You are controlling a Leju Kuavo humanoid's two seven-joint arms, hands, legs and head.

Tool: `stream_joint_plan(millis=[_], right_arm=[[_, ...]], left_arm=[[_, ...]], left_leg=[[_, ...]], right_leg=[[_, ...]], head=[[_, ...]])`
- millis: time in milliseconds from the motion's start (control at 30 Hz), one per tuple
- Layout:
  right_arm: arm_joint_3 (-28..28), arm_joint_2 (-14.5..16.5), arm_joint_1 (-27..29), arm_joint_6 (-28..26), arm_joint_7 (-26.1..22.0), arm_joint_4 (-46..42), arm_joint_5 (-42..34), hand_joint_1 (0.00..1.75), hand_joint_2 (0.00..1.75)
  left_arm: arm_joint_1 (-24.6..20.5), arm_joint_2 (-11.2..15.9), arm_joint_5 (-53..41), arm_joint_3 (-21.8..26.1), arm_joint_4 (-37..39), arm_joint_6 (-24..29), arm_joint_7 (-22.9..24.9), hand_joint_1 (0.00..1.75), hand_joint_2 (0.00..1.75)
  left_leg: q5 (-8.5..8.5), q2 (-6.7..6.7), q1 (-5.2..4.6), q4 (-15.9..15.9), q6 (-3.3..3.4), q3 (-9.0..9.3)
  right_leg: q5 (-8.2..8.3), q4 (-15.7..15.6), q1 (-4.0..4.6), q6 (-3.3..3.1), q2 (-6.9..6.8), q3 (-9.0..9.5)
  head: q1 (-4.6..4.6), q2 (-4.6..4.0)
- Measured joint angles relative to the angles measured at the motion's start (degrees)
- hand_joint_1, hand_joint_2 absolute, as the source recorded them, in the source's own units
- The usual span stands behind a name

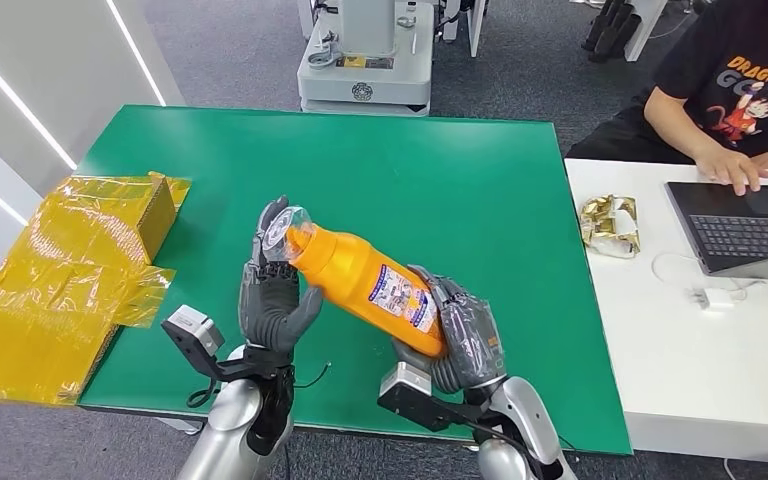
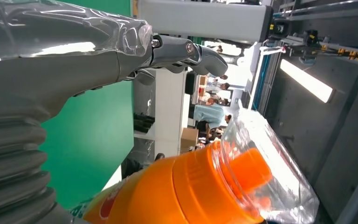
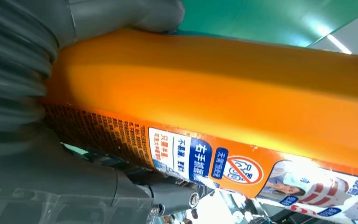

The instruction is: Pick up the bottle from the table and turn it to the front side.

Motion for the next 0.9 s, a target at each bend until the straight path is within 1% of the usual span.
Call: stream_joint_plan(millis=[300,567,900], right_arm=[[-0.12,0.87,-2.27,3.22,-0.38,2.77,0.36,1.75,1.75],[0.08,1.38,-3.89,3.91,-0.76,5.20,0.25,1.75,1.75],[0.50,1.57,-5.84,7.15,-1.82,8.63,-0.37,1.75,1.75]], left_arm=[[-1.06,-0.17,-1.16,-0.47,0.56,-0.82,-0.05,0.00,1.75],[-1.28,-0.56,-1.18,-0.48,0.73,-0.82,-0.05,0.00,1.75],[-1.29,-0.61,-1.83,-0.46,1.34,-1.05,0.47,0.00,1.75]], left_leg=[[0.02,0.00,0.01,0.00,-0.02,0.01],[0.02,0.00,0.00,0.00,-0.02,0.00],[0.02,0.00,0.01,0.00,-0.02,0.00]], right_leg=[[0.01,0.02,0.01,-0.01,0.01,0.00],[0.00,0.01,0.00,0.00,0.00,0.00],[0.01,0.02,0.00,-0.01,0.00,0.00]], head=[[0.00,0.00],[0.00,0.00],[0.00,0.00]])
